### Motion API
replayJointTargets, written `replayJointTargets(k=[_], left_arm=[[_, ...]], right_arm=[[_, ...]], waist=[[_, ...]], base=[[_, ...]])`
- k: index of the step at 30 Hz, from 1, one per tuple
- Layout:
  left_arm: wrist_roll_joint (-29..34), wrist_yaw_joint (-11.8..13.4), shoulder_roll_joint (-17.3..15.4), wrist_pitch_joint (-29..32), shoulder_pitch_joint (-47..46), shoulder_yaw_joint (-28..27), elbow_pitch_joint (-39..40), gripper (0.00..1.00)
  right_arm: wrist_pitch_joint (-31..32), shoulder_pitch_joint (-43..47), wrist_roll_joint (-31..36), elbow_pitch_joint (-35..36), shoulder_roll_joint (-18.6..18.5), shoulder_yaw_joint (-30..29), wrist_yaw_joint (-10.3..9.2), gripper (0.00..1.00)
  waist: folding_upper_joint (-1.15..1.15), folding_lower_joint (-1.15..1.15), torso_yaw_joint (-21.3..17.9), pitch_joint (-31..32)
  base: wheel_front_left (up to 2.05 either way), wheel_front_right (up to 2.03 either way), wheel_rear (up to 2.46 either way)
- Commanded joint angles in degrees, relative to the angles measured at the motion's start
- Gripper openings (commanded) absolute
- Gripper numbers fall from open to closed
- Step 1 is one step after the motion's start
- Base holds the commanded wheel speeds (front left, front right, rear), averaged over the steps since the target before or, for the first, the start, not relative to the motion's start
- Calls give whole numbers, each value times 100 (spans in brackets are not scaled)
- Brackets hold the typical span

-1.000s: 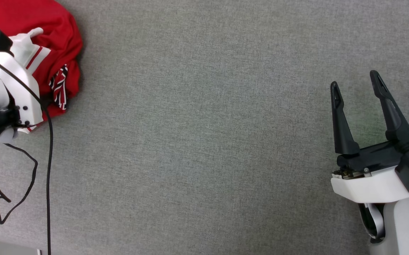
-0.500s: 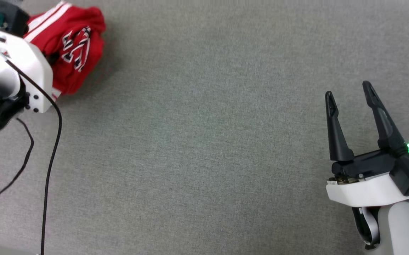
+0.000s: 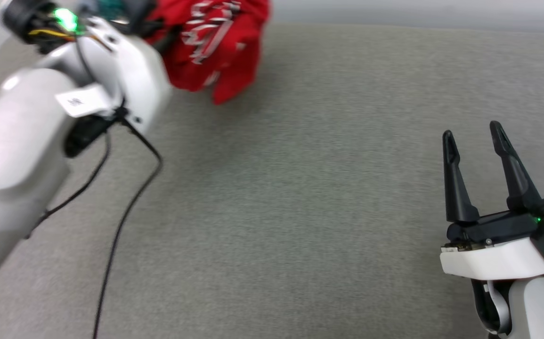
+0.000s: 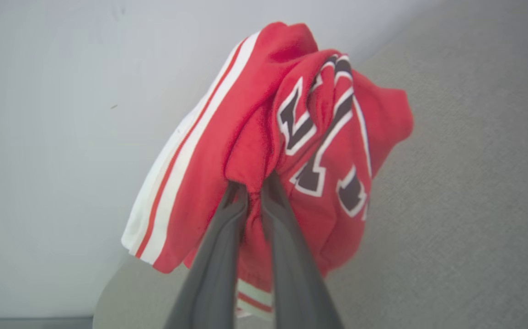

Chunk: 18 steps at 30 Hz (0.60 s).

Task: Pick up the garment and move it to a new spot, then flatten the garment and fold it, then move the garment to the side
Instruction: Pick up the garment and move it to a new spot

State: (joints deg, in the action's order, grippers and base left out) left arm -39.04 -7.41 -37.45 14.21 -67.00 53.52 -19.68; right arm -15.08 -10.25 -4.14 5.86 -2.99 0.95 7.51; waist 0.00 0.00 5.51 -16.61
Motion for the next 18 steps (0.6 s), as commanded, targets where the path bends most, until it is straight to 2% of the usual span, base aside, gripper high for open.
replayJointTargets(k=[1, 9, 18], left_arm=[[49, -3, 101, -73, -99, 43, 48, 0], [384, -3, 1105, -460, -4, 794, 5, 0], [386, -3, 2138, -889, 665, 1767, -737, 0]], right_arm=[[-14, 72, -25, 18, 18, -23, -4, 100], [-14, 63, -134, 68, 20, -198, -4, 100], [-14, 35, -186, 99, 19, -310, -4, 100]], waist=[[0, 0, -208, 65], [0, 0, -671, -24], [0, 0, -930, -150]], base=[[0, 0, 0], [0, 0, 0], [0, 0, 0]])
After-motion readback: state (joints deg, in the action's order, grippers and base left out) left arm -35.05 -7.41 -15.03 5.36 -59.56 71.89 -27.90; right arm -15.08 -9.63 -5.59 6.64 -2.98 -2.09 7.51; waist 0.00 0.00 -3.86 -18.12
